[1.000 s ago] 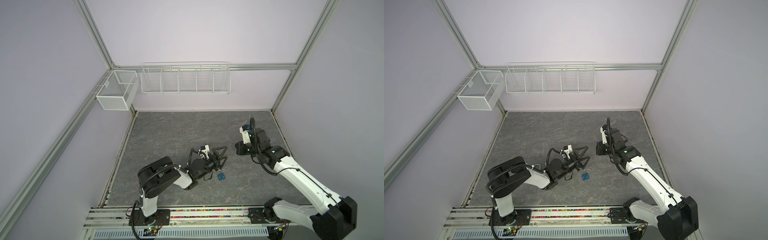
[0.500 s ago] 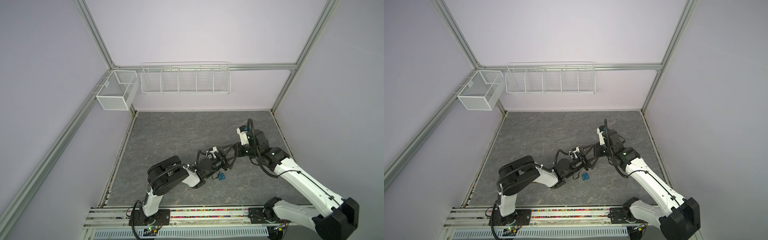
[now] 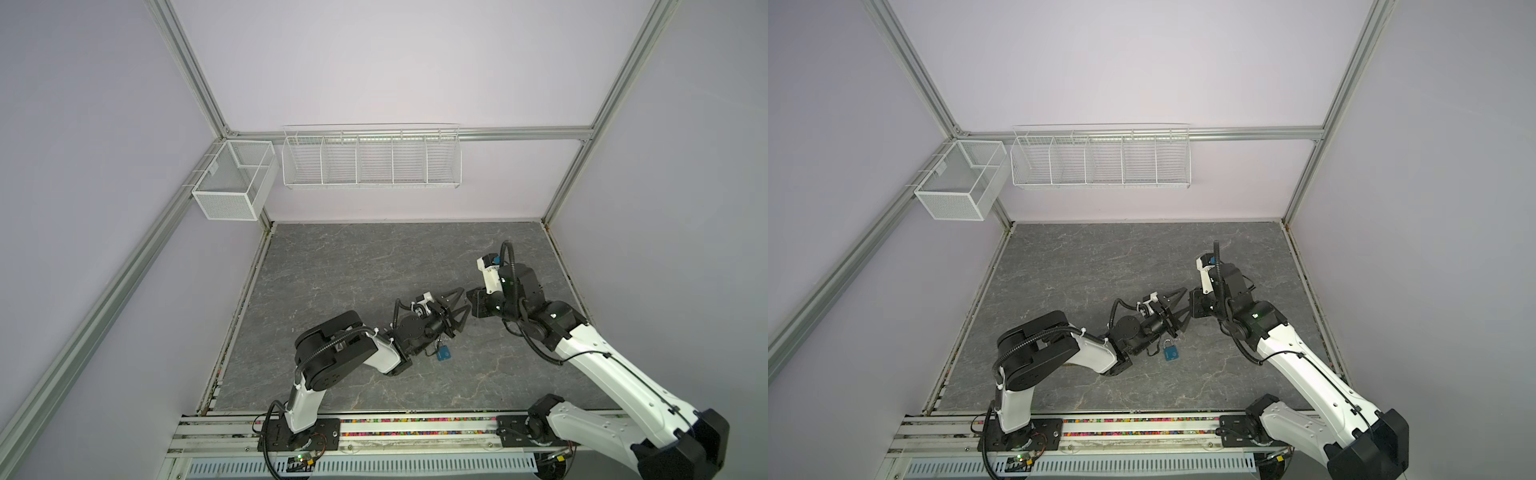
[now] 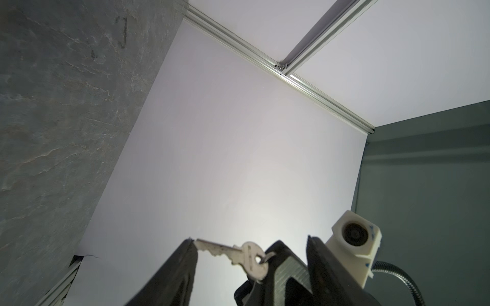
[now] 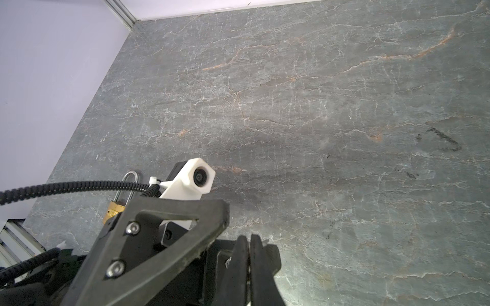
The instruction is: Unlock with the key
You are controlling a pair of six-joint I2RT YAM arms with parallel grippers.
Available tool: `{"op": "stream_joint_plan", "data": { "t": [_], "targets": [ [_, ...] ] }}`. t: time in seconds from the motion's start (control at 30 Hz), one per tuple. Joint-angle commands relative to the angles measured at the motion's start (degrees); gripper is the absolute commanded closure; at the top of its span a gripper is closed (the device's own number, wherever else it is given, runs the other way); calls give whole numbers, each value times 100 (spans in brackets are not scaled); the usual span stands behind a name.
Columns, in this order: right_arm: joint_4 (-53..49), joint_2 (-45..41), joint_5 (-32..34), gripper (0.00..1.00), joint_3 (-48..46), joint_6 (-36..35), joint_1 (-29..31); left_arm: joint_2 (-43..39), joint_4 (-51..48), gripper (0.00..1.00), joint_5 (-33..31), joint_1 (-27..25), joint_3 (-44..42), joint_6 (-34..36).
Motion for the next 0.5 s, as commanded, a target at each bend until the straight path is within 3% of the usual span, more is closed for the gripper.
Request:
{"op": "stream_joint_plan", "data": {
  "t": [0.0,0.47],
  "targets": [
    [142,-149,-28,93,-151,32,31,8,175,40,-100,-2,104,-191],
    [126,-242,-10,93,-195,-38,40,-28,177,57,-156,57,6,-152]
  ]
}}
